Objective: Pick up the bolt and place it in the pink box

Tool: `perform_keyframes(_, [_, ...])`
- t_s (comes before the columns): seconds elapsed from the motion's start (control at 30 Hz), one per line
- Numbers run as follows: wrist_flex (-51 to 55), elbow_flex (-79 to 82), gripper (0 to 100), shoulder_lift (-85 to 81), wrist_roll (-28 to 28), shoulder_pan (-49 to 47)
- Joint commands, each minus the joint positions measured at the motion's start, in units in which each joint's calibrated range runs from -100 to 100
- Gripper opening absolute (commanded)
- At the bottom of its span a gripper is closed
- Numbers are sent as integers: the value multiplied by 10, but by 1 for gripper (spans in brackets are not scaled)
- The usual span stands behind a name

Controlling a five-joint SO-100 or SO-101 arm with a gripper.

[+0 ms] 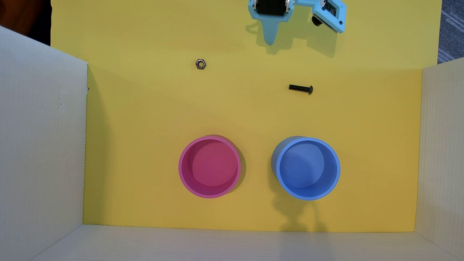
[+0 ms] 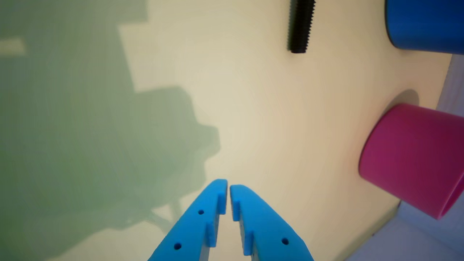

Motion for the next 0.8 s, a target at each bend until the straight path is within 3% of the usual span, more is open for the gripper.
perform_keyframes(0.0, [2, 1, 1, 3, -13, -47])
perform_keyframes(0.77, [2, -1, 1, 3, -13, -53])
